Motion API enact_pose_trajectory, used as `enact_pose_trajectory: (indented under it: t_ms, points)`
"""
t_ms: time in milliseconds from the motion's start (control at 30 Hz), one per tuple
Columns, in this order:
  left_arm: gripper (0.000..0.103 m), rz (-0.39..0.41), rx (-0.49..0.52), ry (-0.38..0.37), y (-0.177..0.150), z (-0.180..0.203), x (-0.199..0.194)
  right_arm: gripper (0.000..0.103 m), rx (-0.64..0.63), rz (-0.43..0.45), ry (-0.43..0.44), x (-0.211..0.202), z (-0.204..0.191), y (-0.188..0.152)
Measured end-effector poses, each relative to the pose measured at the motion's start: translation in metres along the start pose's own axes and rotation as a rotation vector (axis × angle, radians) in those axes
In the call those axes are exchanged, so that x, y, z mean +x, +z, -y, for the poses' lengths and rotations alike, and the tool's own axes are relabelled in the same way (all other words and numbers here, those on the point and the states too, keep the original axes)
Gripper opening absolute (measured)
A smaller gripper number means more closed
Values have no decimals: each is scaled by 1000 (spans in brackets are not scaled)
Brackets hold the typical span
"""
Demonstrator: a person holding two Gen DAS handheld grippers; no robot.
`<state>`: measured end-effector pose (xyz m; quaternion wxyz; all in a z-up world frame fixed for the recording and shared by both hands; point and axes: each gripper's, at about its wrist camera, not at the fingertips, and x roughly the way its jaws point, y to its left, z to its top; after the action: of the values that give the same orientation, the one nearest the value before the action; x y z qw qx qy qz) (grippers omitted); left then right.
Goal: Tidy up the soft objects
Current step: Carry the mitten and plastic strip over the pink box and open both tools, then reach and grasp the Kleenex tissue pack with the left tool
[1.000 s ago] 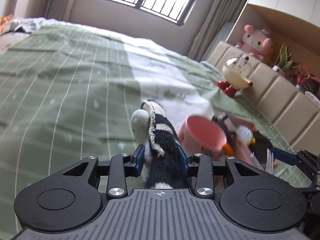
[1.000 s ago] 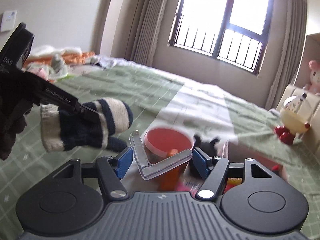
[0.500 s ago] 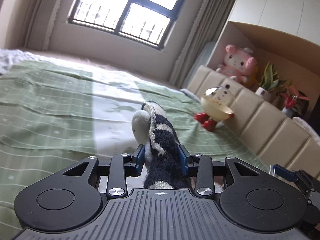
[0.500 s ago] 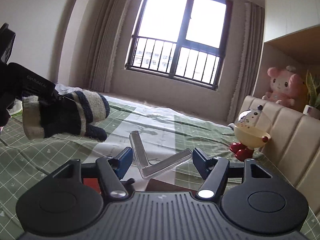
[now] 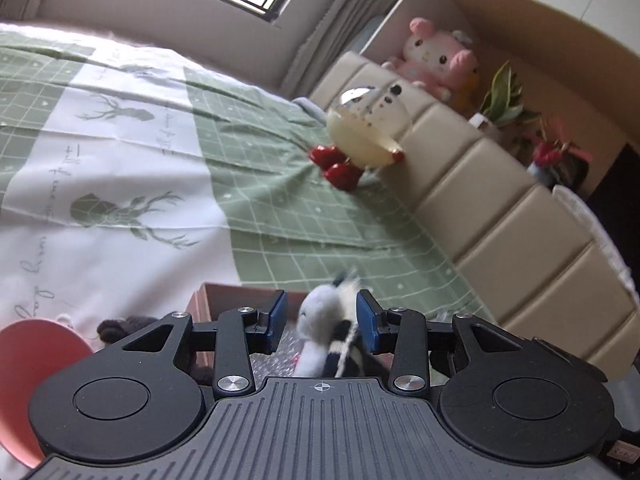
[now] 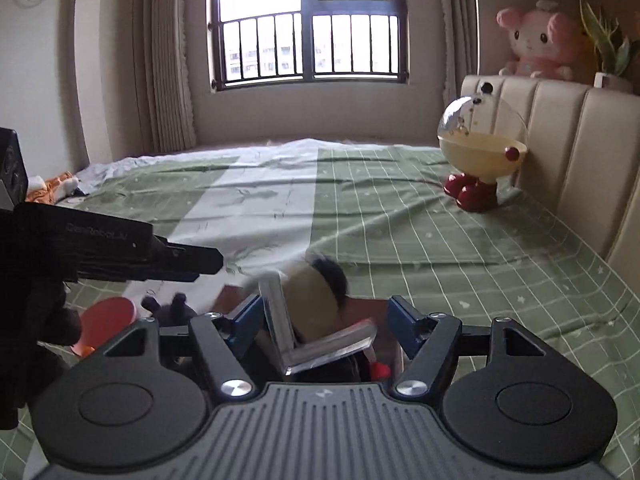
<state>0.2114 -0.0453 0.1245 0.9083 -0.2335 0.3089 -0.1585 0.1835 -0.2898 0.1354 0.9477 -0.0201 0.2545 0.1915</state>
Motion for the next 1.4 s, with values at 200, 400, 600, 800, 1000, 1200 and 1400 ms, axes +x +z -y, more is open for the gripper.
enact_pose_trajectory:
  t_ms: [200,400,600,800,1000,1200,1400]
  points:
    - [42,13,80,51,-17,-14,-37,76,-22,-21,-45,-1,-1,-38]
    - [42,54,14,142,-54,-52,-108,82,-89,-29,-20,-20,-38,-60]
    - [41,43,-79,272,-102,-87,-158,82,-52,-121,146,-19,-95,-78]
    - [42,-78,-125,247,-143,-105,-174,82,-77,-219,126,1,-155,-129]
    - [42,-57,-109,241,-155,-105,-195,51,-141,-210,24,7,-185,-138]
    - [42,-52,-121,220,-157,-105,-196,52,-178,-210,95,-31,-210,-154]
    - [42,-70,-69,194,-157,-87,-185,64,-204,-225,297,-68,-226,-171]
